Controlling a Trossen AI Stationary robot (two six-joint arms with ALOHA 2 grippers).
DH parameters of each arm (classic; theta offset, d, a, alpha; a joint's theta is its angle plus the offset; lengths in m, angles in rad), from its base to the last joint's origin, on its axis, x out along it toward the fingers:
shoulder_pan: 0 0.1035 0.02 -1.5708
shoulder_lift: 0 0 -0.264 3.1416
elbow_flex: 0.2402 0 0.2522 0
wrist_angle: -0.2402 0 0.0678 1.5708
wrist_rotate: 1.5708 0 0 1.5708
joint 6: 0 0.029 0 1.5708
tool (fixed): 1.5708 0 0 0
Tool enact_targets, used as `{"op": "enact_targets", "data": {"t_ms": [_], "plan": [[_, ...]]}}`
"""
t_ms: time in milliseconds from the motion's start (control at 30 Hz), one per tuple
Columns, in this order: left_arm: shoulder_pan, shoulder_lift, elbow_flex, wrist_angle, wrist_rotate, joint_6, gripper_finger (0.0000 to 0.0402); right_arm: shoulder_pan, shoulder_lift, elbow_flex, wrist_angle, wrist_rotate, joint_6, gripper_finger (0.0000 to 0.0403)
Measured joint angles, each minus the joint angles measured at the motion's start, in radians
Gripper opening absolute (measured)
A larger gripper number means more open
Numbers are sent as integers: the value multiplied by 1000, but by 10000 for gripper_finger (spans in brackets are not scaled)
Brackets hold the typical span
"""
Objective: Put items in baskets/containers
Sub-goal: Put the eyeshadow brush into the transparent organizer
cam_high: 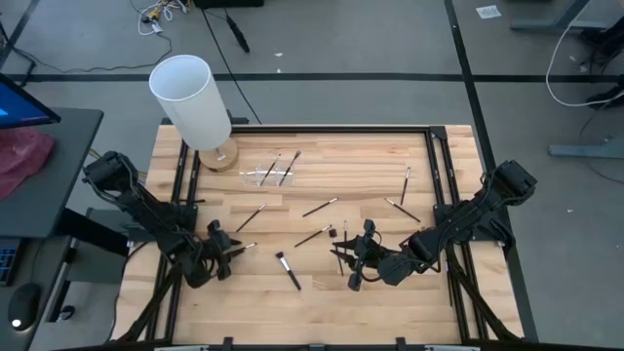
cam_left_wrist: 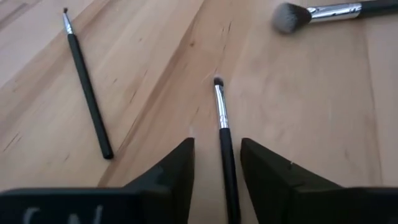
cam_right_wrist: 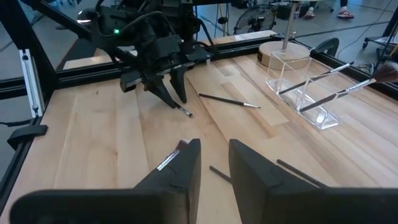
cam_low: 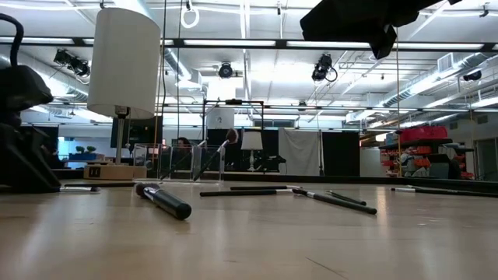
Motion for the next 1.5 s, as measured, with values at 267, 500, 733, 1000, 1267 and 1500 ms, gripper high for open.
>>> {"op": "enact_targets", "data": {"t_ms": [267, 500, 733, 1000, 1267, 1500], "plan": [[1, 2, -66, 154, -15, 93, 96, 0, 0, 0, 5, 0, 0, 84], [1, 23, -69, 166, -16, 100, 55, 0, 0, 0, 5, 0, 0, 84], [1, 68, -67, 197, -48, 80, 14, 0, 0, -1, 5, 0, 0, 84], [2, 76, -74, 272, -87, 67, 14, 0, 0, -1, 5, 0, 0, 84], [4, 76, -74, 339, -201, 78, 13, 0, 0, -1, 5, 0, 0, 84], [5, 75, -73, 371, -220, 100, 13, 0, 0, -1, 5, 0, 0, 84]]}}
